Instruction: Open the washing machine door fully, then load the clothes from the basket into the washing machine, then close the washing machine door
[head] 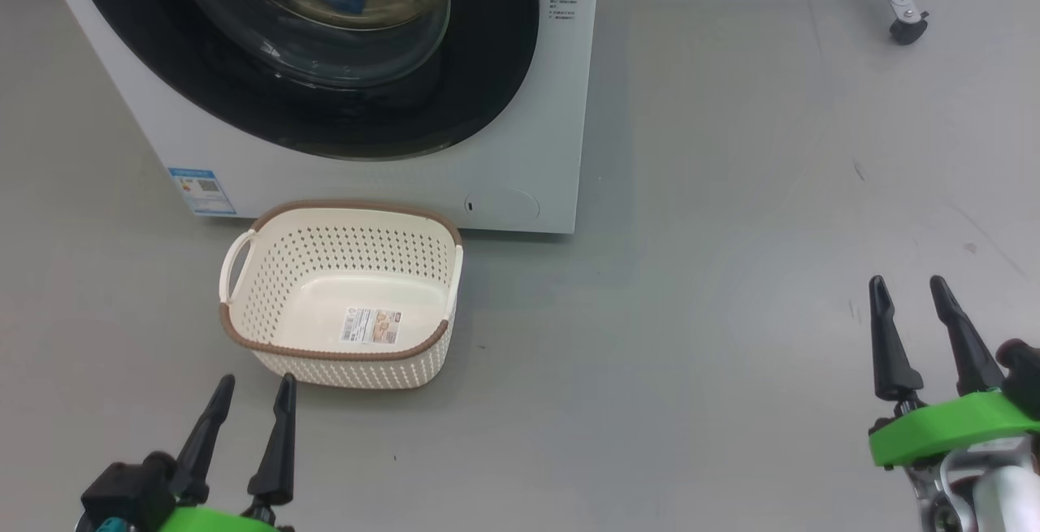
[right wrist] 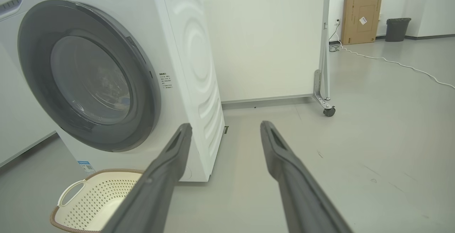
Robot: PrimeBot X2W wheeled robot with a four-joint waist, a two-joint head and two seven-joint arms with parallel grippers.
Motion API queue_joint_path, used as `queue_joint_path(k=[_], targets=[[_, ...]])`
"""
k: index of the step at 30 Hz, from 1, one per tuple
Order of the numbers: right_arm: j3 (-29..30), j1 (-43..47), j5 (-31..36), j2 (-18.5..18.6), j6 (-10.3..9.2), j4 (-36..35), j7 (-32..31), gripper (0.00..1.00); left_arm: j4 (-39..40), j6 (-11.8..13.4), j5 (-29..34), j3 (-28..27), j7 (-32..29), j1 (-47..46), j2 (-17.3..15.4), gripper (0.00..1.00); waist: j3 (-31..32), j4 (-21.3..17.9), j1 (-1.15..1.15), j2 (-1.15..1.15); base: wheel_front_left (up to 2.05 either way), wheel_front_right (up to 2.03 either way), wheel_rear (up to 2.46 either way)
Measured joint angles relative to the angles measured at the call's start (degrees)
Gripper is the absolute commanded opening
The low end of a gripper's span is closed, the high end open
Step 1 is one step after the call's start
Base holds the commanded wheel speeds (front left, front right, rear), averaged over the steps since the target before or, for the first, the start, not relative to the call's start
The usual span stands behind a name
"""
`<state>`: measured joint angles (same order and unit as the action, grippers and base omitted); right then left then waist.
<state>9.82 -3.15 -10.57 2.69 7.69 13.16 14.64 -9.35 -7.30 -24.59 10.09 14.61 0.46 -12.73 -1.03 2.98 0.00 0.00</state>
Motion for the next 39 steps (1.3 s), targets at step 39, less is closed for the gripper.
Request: queue_joint_path(k=[39], targets=[[0.40, 0.41, 0.58, -0.04, 0.00, 0.67, -0.01, 1.00, -0.19, 0.00, 1.46, 0.53, 0.00, -0.01, 0.23, 1.00, 0.67, 0.14, 0.00, 0.00, 0.00, 0.00, 0.00]])
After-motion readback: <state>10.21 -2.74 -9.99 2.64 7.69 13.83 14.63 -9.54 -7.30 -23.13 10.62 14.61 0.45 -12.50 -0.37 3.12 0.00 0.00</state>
